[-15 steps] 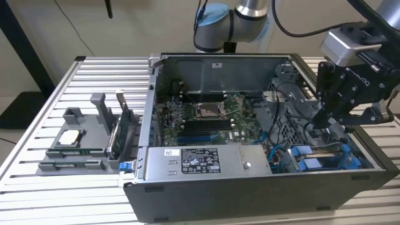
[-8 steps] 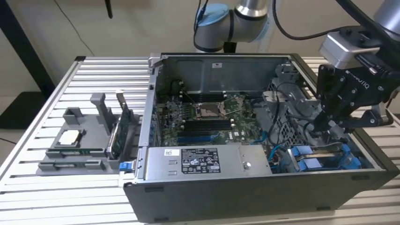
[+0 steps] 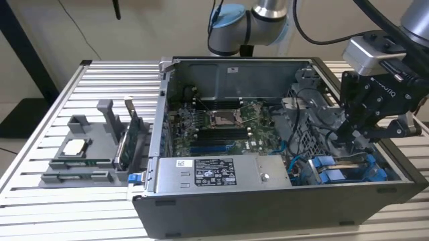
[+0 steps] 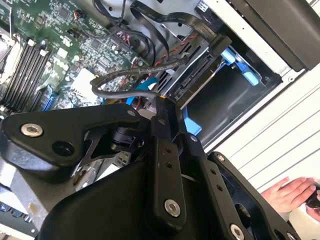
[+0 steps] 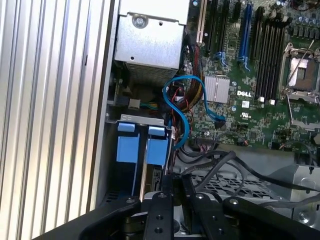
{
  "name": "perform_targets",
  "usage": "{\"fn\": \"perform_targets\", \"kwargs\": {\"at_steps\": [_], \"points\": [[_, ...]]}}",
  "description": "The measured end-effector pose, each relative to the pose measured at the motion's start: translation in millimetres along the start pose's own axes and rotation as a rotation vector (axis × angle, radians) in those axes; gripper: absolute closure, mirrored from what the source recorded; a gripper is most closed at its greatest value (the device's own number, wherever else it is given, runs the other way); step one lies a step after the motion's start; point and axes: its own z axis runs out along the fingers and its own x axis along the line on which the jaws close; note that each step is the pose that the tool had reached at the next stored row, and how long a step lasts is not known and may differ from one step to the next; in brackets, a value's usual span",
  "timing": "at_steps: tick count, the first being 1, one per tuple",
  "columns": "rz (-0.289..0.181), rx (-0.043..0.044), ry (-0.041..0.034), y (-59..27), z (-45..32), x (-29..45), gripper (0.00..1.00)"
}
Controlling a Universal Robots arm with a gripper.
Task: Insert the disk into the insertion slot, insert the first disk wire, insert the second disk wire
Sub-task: 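Insert the first disk wire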
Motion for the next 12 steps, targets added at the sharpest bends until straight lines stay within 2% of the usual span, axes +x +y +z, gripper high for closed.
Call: {"fn": "perform_targets", "kwargs": {"at_steps": [12], "points": [[0.001, -0.0004, 0.0041, -1.0, 3.5, 0.7, 0.81]]}}
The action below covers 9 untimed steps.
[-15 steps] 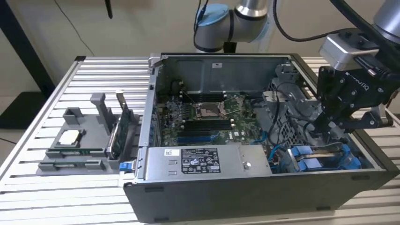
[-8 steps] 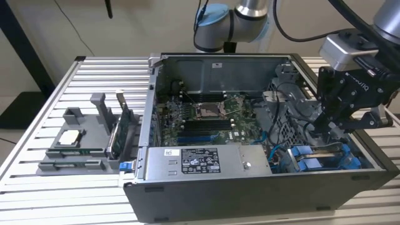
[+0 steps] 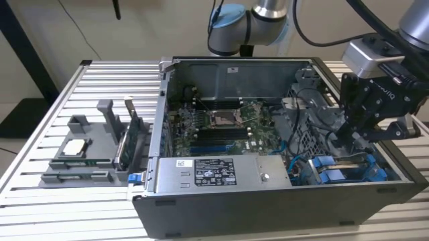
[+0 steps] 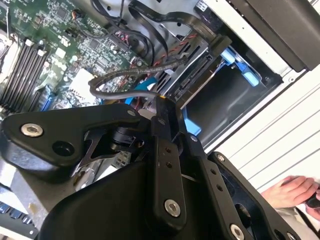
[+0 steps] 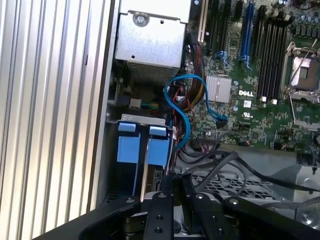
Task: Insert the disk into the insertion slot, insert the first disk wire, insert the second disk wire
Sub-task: 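Insert the first disk wire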
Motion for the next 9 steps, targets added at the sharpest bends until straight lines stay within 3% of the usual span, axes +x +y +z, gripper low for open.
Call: {"fn": "perform_targets", "kwargs": {"at_steps": [9], "points": [[0.018, 0.0006, 0.0012, -3.9, 3.3, 2.7, 0.81]]}}
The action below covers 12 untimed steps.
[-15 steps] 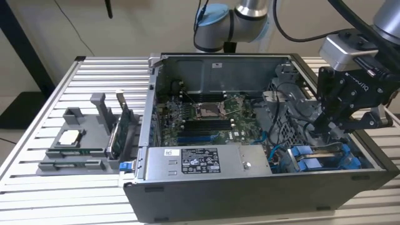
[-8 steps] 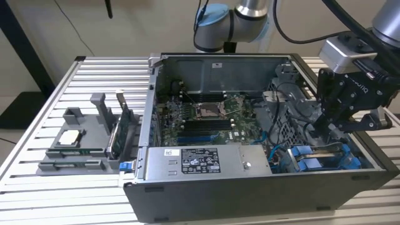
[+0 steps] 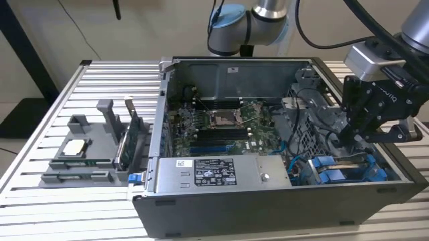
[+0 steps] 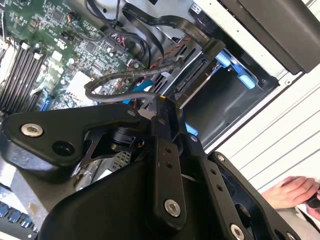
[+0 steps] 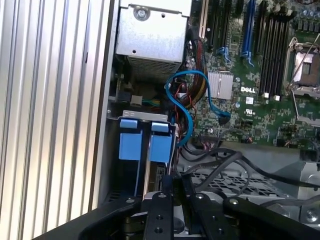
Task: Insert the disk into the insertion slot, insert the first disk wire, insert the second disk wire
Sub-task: 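Insert the first disk wire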
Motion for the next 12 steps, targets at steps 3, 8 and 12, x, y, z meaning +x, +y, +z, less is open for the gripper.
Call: {"fn": "perform_targets", "kwargs": {"at_steps": [3, 8, 12], "points": [[0.026, 0.0019, -0.0008, -0.1, 1.1, 0.4, 0.81], [0.087, 0.0066, -0.0026, -0.1, 3.3, 1.0, 0.81], [0.126, 0.0095, -0.0036, -0.1, 3.9, 1.1, 0.81]]}}
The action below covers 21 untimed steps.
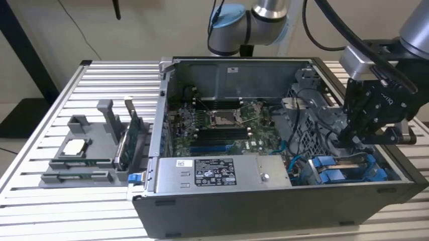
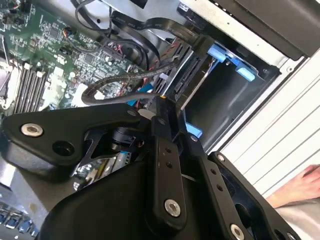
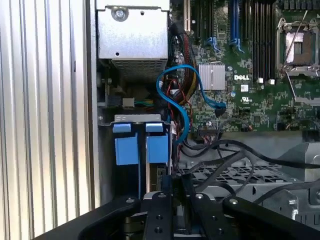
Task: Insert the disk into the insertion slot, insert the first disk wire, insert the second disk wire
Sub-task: 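Insert the first disk wire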
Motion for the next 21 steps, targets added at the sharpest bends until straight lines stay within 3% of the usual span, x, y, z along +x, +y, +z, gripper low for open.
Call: {"fn": "perform_targets", "kwargs": {"at_steps": [14, 21], "points": [[0.031, -0.0036, 0.0013, -11.9, 5.3, 0.3, 0.81], [0.036, -0.0033, 0.0017, -12.6, 6.1, 0.4, 0.81]]}}
